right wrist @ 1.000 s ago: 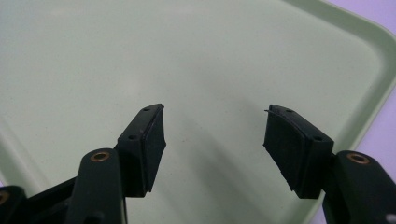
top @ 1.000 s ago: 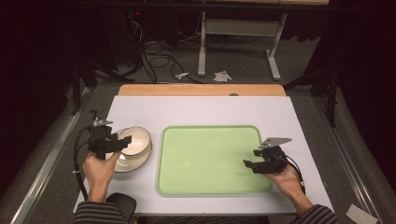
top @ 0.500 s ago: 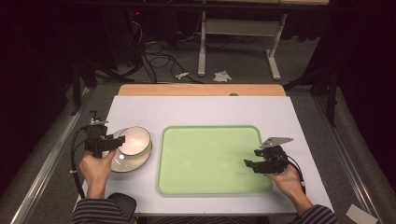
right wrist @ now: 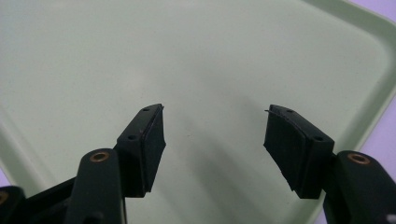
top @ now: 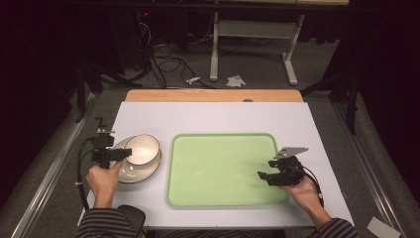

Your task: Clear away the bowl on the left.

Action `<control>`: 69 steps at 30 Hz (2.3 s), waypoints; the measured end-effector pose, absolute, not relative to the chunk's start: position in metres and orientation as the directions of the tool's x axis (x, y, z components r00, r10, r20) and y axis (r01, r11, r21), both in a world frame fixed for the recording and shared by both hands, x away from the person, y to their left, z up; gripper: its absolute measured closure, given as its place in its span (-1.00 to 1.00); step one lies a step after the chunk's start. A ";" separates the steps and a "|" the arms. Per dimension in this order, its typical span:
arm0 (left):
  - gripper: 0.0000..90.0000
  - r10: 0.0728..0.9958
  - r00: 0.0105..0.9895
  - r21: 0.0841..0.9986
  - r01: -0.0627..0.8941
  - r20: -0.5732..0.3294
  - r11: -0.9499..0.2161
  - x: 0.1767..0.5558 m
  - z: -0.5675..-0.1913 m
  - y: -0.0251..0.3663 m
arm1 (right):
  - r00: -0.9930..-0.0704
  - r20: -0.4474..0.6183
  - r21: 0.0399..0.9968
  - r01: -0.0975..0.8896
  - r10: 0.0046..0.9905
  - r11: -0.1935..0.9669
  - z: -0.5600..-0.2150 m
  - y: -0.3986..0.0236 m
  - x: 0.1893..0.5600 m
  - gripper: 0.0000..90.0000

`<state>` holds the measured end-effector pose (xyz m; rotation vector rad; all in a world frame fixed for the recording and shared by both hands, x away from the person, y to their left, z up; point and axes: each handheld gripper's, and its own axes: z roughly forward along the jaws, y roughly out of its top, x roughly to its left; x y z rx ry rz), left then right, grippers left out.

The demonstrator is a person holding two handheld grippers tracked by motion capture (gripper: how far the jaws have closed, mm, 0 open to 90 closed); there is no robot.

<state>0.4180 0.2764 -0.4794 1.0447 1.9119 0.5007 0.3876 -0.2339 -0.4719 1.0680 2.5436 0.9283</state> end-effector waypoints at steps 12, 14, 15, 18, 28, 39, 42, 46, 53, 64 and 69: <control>0.56 0.825 -0.269 0.665 0.492 -0.498 0.562 0.421 -0.485 0.271 | -0.718 0.015 0.635 0.545 0.696 0.548 -0.473 -0.232 0.387 -0.12; 0.56 0.824 -0.274 0.660 0.499 -0.495 0.562 0.422 -0.487 0.271 | -0.715 0.019 0.631 0.550 0.698 0.547 -0.473 -0.232 0.387 -0.12; 0.57 0.820 -0.280 0.655 0.498 -0.499 0.569 0.423 -0.487 0.270 | -0.716 0.019 0.631 0.550 0.698 0.546 -0.473 -0.232 0.386 -0.12; 0.58 0.819 -0.281 0.641 0.515 -0.501 0.569 0.427 -0.491 0.269 | -0.714 0.016 0.631 0.550 0.700 0.547 -0.474 -0.229 0.387 -0.13; 0.73 0.800 -0.300 0.614 0.520 -0.520 0.594 0.430 -0.492 0.271 | -0.722 0.000 0.621 0.542 0.692 0.566 -0.475 -0.226 0.387 -0.13; 0.83 0.783 -0.301 0.599 0.515 -0.544 0.614 0.429 -0.487 0.275 | -0.733 -0.012 0.621 0.527 0.680 0.579 -0.476 -0.224 0.387 -0.13; 0.82 0.780 -0.295 0.592 0.520 -0.552 0.616 0.428 -0.485 0.275 | -0.735 -0.009 0.624 0.526 0.679 0.578 -0.475 -0.225 0.387 -0.13; 0.82 0.783 -0.290 0.593 0.525 -0.550 0.610 0.427 -0.483 0.275 | -0.734 -0.003 0.628 0.527 0.679 0.572 -0.474 -0.225 0.386 -0.13; 0.82 0.782 -0.233 0.608 0.516 -0.578 0.603 0.421 -0.468 0.271 | -0.729 -0.001 0.628 0.532 0.685 0.568 -0.474 -0.227 0.387 -0.13; 0.82 0.817 -0.115 0.655 0.540 -0.565 0.529 0.414 -0.444 0.240 | -0.729 0.000 0.623 0.536 0.685 0.570 -0.474 -0.229 0.386 -0.14; 0.82 0.814 -0.065 0.654 0.560 -0.577 0.508 0.411 -0.438 0.228 | -0.729 0.002 0.619 0.538 0.685 0.571 -0.474 -0.228 0.385 -0.14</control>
